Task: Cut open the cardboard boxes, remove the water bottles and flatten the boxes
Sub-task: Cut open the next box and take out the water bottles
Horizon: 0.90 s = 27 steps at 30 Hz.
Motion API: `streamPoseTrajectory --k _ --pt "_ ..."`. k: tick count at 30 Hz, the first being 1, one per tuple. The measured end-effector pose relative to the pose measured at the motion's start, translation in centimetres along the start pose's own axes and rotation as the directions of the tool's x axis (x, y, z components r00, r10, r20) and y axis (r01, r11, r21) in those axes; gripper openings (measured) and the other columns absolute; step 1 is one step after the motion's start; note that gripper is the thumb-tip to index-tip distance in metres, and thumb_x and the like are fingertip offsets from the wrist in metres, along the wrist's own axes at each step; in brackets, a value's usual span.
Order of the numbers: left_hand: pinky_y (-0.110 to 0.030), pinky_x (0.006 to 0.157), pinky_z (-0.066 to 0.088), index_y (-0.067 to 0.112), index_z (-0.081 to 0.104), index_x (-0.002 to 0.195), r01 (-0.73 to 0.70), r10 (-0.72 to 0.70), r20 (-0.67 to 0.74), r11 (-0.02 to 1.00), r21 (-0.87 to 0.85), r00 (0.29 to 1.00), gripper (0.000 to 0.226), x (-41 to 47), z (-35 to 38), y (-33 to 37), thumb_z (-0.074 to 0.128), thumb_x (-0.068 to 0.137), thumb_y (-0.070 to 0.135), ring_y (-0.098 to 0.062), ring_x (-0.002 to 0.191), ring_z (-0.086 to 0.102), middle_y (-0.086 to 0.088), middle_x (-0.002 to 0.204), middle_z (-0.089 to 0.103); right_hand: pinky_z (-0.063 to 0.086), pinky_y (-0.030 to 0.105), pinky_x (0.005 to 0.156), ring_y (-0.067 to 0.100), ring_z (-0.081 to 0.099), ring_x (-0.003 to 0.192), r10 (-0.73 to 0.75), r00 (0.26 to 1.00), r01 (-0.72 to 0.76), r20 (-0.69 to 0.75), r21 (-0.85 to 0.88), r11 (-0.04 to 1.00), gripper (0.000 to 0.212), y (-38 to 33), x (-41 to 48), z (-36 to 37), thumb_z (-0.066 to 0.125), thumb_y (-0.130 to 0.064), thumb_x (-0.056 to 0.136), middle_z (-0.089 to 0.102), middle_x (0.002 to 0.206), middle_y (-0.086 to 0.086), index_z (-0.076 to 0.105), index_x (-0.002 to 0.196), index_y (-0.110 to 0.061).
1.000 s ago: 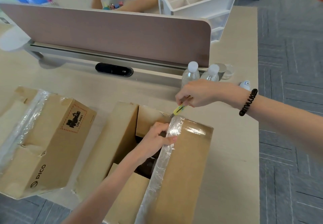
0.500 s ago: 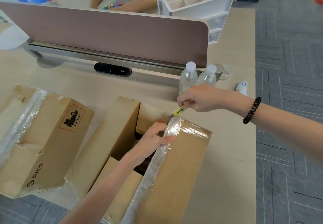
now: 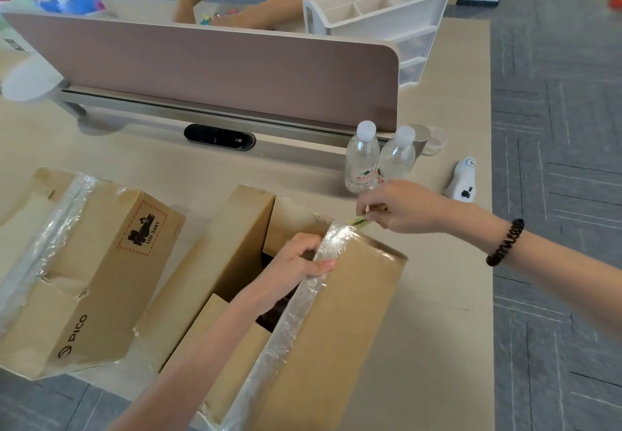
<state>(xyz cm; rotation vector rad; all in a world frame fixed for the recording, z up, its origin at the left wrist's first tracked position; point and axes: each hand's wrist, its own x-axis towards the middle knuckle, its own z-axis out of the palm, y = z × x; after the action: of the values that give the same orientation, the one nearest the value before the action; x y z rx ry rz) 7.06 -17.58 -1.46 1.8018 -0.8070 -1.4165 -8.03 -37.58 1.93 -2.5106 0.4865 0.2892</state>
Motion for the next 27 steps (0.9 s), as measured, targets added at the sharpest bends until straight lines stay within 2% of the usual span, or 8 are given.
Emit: streamPoseTrajectory --k 3,6,8,12,15,18,24,27 --pt "-0.002 0.069 0.043 -0.003 0.061 0.108 0.002 -0.002 0.004 1.0 0.011 1.0 0.023 0.0 0.3 -0.2 0.066 0.09 0.01 -0.011 0.114 0.049 -0.006 0.127 0.05 0.05 0.038 0.072 0.007 0.055 0.066 0.128 0.969 -0.111 -0.212 0.094 0.989 0.011 0.9 -0.9 0.6 0.055 -0.018 0.091 0.06 0.065 -0.016 0.062 0.093 -0.026" --pt "-0.01 0.075 0.044 -0.002 0.061 0.106 -0.003 0.004 -0.018 0.999 0.046 1.0 0.023 0.1 0.4 -0.4 0.067 0.09 0.014 -0.014 0.119 0.048 -0.004 0.127 0.05 0.053 0.035 0.061 0.008 0.06 0.052 0.256 0.926 -0.15 -0.277 0.351 0.924 0.007 0.9 -2.0 1.6 0.06 -0.021 0.092 0.067 0.061 -0.007 0.06 0.085 -0.023" --pt "-0.014 0.079 0.044 -0.006 0.058 0.108 -0.009 0.011 -0.025 0.998 0.068 1.0 0.03 0.1 0.6 -0.5 0.066 0.09 0.016 -0.016 0.119 0.047 -0.005 0.127 0.049 0.048 0.029 0.047 0.017 0.061 0.044 0.325 0.898 -0.126 -0.295 0.536 0.835 0.009 0.7 -3.0 2.5 0.064 -0.019 0.091 0.068 0.059 -0.001 0.063 0.082 -0.018" --pt "-0.02 0.08 0.044 -0.009 0.056 0.111 -0.026 0.029 -0.039 0.997 0.067 0.999 0.032 0.0 1.2 -0.4 0.064 0.092 0.015 -0.016 0.113 0.05 -0.002 0.126 0.049 0.035 0.022 0.043 0.016 0.043 0.038 0.455 0.817 -0.048 -0.355 0.744 0.667 0.009 0.8 -4.1 4.5 0.072 -0.017 0.084 0.065 0.056 0.004 0.069 0.078 -0.012" --pt "-0.034 0.093 0.049 -0.006 0.059 0.112 -0.028 0.028 -0.061 1.0 0.003 0.998 0.029 -0.1 1.7 -0.5 0.064 0.091 0.014 -0.022 0.114 0.052 -0.002 0.126 0.048 0.033 0.018 0.046 0.006 0.042 0.041 0.537 0.765 -0.079 -0.355 0.776 0.625 0.009 1.2 -5.1 6.3 0.074 -0.018 0.082 0.065 0.058 0.004 0.07 0.076 -0.013" --pt "-0.044 0.104 0.045 0.004 0.064 0.112 -0.005 -0.004 -0.085 0.995 -0.104 0.996 0.024 -0.1 2.2 -0.8 0.066 0.091 0.015 -0.023 0.117 0.052 -0.001 0.13 0.047 0.034 0.025 0.054 0.007 0.044 0.051 0.623 0.698 -0.161 -0.354 0.77 0.618 0.014 2.3 -6.4 8.3 0.074 -0.015 0.08 0.062 0.061 0.0 0.066 0.069 -0.013" --pt "-0.057 0.103 0.043 0.028 0.072 0.084 -0.03 -0.005 -0.165 0.978 -0.209 0.986 0.009 -0.5 3.1 -1.3 0.073 0.075 0.029 -0.036 0.12 0.051 -0.001 0.121 0.05 0.034 0.029 0.056 0.019 0.047 0.062 0.758 0.584 -0.317 -0.292 0.777 0.543 0.016 4.5 -10.1 12.2 0.069 -0.01 0.084 0.056 0.066 0.002 0.061 0.07 -0.009" --pt "-0.057 0.104 0.042 0.03 0.073 0.081 -0.035 0.003 -0.169 0.981 -0.19 0.986 0.006 -0.5 3.2 -1.5 0.072 0.079 0.025 -0.033 0.12 0.052 0.0 0.122 0.05 0.033 0.031 0.055 0.018 0.049 0.065 0.784 0.534 -0.384 -0.316 0.736 0.558 0.014 4.5 -11.5 15.2 0.065 -0.015 0.089 0.058 0.071 0.0 0.058 0.076 -0.01"
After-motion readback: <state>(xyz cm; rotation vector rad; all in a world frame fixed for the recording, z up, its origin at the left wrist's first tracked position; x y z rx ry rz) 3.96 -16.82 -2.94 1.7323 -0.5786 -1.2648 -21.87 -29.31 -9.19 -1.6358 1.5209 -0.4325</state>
